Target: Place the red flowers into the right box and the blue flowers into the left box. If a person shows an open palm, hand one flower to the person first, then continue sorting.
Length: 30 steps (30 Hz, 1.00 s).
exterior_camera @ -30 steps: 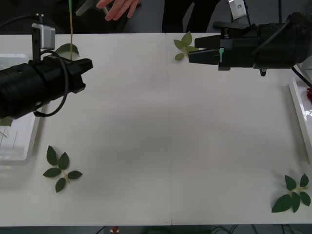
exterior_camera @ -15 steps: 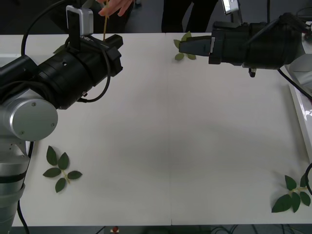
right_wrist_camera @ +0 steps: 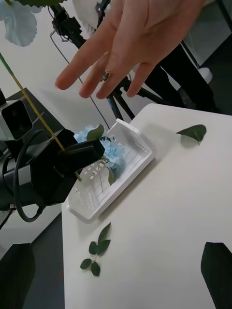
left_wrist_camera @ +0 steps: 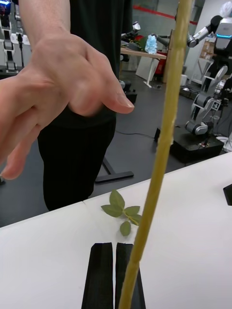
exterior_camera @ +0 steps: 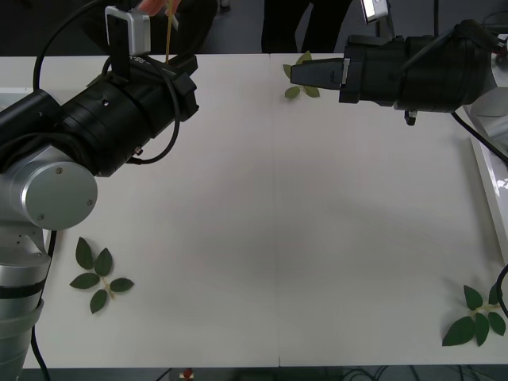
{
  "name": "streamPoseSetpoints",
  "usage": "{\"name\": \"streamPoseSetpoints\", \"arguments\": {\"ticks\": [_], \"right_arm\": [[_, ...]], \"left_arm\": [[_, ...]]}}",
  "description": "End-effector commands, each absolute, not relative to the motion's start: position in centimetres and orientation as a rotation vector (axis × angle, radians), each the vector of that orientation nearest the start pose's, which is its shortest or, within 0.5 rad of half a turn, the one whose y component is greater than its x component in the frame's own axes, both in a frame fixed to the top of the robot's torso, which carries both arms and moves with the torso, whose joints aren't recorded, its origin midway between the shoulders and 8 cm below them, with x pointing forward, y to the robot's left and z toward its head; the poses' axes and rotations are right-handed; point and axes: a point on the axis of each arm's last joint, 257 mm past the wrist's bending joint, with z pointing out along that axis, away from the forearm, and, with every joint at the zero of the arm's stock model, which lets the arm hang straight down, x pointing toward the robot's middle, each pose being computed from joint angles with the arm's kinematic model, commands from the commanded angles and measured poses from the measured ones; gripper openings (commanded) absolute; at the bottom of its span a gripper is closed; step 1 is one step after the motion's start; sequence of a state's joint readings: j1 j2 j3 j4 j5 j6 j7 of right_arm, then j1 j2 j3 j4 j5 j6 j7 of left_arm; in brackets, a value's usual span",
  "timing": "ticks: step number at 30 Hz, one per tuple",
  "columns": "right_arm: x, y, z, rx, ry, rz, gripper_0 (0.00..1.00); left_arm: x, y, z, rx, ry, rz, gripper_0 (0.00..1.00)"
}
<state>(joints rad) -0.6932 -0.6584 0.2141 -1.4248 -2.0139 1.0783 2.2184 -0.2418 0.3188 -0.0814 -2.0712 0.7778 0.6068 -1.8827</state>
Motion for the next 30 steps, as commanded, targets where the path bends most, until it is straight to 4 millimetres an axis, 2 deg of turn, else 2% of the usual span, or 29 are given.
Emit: {"name": "streamPoseSetpoints", "arguments": {"ticks": [1, 22, 30], "right_arm": [[48.8, -4.2, -0.6, -0.829, 1.644, 1.277, 1.00], [48.8, -4.2, -0.6, -0.831, 1.643, 1.276, 1.00], [48.8, -4.2, -0.6, -0.833, 1.641, 1.274, 1.00]], "left_arm": [[52.4, 9.9, 2.2, 0.457, 1.364, -0.366, 0.00], [58.3, 9.7, 2.6, 0.450, 1.406, -0.324, 0.00], [59.5, 9.9, 3.3, 0.442, 1.409, -0.317, 0.00]]}}
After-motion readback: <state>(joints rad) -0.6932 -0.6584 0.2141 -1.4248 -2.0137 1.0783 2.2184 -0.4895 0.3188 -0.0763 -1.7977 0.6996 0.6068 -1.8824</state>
